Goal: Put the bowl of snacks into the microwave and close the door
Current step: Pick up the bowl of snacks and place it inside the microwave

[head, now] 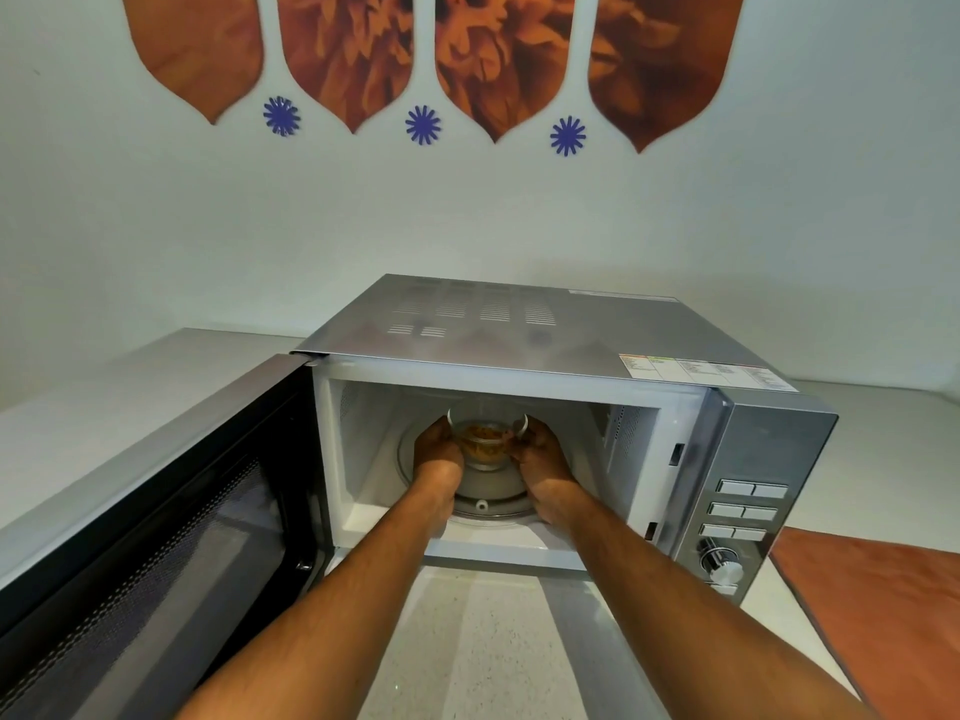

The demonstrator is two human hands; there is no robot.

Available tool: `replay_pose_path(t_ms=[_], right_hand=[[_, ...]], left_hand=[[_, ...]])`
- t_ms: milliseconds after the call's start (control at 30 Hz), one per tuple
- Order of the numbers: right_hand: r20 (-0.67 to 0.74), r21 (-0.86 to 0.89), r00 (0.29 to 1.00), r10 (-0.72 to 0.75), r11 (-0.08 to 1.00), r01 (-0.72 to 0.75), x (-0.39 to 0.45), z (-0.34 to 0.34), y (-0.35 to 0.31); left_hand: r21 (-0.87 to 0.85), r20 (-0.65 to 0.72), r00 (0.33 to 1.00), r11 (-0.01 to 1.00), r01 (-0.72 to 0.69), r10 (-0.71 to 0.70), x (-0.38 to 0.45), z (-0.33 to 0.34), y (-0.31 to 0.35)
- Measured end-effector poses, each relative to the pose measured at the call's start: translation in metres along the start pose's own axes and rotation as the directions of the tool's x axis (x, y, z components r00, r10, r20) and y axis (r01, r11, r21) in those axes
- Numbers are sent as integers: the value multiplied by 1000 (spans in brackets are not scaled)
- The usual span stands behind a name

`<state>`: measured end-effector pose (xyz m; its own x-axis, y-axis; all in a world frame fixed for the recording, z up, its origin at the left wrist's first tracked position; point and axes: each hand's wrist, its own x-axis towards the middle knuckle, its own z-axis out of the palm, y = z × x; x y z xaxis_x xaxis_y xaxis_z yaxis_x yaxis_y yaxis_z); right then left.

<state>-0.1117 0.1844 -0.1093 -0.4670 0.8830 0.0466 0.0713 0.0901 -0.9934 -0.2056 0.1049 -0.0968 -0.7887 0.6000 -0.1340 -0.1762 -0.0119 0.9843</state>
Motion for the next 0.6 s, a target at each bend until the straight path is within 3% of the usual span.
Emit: replay_pose_path(t_ms=[267, 533, 600], right_hand=[[63, -126, 997, 48, 991, -39, 6, -8, -8], [47, -64, 993, 110, 992, -107, -13, -24, -24], [59, -75, 993, 100, 993, -96, -21, -28, -26]], left_hand=[[265, -24, 1000, 964, 23, -18, 0, -3, 12], [167, -34, 988, 974, 155, -151, -28, -7, 17], [192, -22, 994, 976, 105, -103, -35, -8, 14]])
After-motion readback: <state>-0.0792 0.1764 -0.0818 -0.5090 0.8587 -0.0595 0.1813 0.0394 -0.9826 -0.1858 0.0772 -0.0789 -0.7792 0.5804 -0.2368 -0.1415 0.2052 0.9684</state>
